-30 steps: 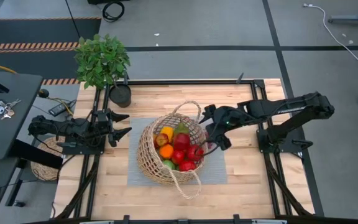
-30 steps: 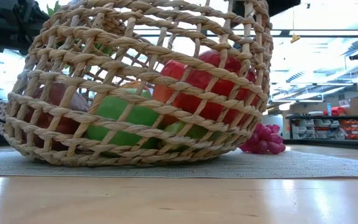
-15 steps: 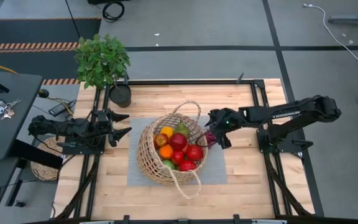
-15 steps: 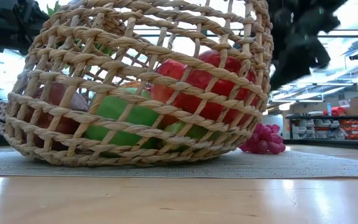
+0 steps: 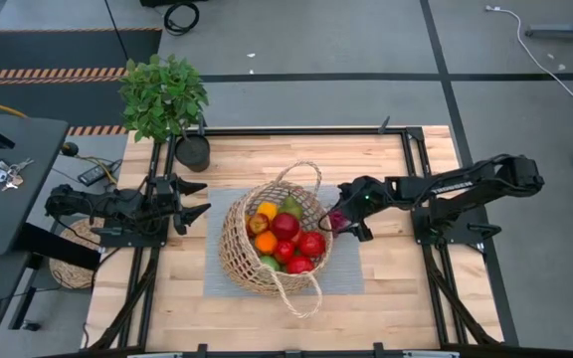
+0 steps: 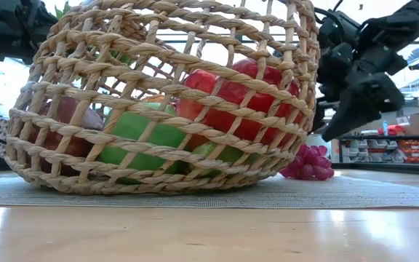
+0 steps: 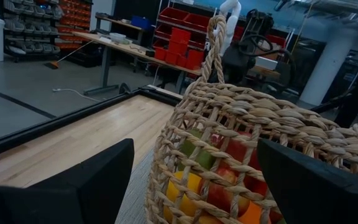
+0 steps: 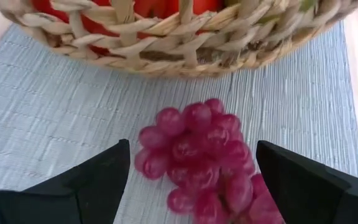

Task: Build produce basket
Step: Put the purple grapes into the brown basket

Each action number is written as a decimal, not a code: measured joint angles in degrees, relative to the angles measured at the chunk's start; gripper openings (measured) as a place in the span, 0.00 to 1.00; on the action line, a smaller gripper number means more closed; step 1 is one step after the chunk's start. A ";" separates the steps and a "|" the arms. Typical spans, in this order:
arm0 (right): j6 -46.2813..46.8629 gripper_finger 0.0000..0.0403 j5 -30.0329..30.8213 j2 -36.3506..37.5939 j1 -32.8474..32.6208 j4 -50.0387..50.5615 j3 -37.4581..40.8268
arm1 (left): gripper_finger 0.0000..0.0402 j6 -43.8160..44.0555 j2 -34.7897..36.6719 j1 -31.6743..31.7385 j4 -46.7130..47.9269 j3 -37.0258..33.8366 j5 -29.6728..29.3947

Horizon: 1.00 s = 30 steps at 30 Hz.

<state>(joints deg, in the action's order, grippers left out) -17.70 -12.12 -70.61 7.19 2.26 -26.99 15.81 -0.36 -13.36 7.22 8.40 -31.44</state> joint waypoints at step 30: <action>-0.01 0.86 -4.06 -11.26 2.31 -1.59 -1.09 | 0.87 0.03 0.00 0.00 -0.02 -0.01 0.02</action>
<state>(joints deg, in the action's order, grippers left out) -17.71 -16.18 -81.87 9.50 0.67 -28.08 15.84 -0.36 -13.35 7.20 8.39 -31.42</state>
